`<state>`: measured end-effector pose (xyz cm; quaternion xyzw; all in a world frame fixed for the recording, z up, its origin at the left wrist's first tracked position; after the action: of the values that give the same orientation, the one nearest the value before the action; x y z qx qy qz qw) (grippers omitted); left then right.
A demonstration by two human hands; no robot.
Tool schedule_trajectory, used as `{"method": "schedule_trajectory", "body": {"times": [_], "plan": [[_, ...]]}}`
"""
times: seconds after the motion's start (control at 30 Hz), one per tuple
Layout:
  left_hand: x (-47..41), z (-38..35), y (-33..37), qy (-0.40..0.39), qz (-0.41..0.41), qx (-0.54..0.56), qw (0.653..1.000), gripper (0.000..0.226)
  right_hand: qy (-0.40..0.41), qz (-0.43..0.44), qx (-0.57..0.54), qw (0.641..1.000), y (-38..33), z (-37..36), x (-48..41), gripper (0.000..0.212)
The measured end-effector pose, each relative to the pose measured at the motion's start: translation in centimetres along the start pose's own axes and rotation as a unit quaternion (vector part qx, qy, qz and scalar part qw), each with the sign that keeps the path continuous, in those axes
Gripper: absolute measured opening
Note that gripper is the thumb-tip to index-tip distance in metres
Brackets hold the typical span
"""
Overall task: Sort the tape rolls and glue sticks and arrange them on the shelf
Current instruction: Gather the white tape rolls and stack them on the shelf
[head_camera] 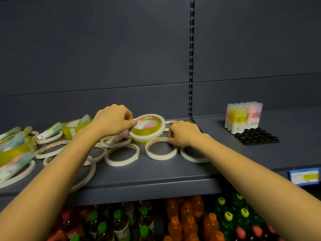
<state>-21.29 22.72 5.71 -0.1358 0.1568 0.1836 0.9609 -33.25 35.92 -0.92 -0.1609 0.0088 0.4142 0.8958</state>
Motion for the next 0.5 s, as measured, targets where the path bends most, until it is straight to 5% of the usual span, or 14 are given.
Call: {"method": "schedule_trajectory", "body": {"times": [0.17, 0.5], "plan": [[-0.1, 1.4, 1.0, 0.008, 0.004, 0.006, 1.000, 0.029, 0.092, 0.020, -0.020, 0.995, -0.1, 3.6, 0.6, 0.035], [-2.4, 5.1, 13.4, 0.037, -0.053, 0.026, 0.998, 0.031, 0.118, -0.053, -0.042, 0.991, 11.3, 11.4, 8.8, 0.029]]}}
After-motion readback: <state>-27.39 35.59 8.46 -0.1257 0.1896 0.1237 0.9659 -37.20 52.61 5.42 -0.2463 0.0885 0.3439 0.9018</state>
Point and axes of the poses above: each hand's wrist, its own x-axis away from the middle knuckle, its own z-axis out of the back of the hand, y = z × x, the point moved 6 cm from there along -x, towards the middle knuckle, and after that the axes turned 15 degrees about -x, right-handed, at the moved point
